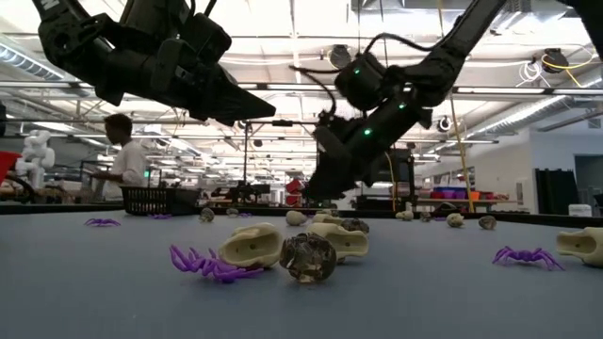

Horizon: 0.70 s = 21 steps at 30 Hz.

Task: Sort Halloween decoration
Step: Put the violet spider toy into the green bin

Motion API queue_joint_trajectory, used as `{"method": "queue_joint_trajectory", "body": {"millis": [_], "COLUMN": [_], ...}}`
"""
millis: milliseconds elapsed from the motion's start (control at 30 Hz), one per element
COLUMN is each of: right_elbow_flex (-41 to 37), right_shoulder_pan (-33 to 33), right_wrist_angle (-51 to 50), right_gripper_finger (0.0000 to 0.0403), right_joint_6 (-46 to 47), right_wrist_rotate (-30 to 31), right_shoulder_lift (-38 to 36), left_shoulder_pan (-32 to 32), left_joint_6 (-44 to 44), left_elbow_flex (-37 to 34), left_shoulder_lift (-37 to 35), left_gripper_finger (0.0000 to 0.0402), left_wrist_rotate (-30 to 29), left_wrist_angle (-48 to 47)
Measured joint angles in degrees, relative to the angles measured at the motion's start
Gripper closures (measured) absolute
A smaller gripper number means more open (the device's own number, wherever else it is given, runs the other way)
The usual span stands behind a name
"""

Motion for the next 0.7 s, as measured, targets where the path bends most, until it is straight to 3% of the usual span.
{"method": "queue_joint_trajectory", "body": {"millis": [167,333,500,700], "right_elbow_flex": [6.31,11.79,13.68,13.68], "right_shoulder_pan": [0.85,1.29,1.33,1.49], "right_wrist_angle": [-5.16,-10.4,-12.08,-13.11], "right_gripper_finger": [0.0201,0.018,0.0191,0.0245], "right_joint_6": [3.54,7.08,10.01,10.36], "right_wrist_rotate": [4.98,8.58,9.35,7.64], "right_shoulder_lift": [5.22,10.02,11.89,11.96], "left_shoulder_pan": [-0.01,-0.02,-0.02,-0.02], "left_joint_6": [0.0,0.01,0.0,0.0], "left_elbow_flex": [0.0,0.0,0.0,0.0], "left_shoulder_lift": [0.01,0.01,0.01,0.01], "left_gripper_finger": [0.0396,0.0396,0.0396,0.0396], "left_wrist_rotate": [0.0,0.0,0.0,0.0], "left_wrist_angle": [0.04,-0.36,-0.76,-0.87]}}
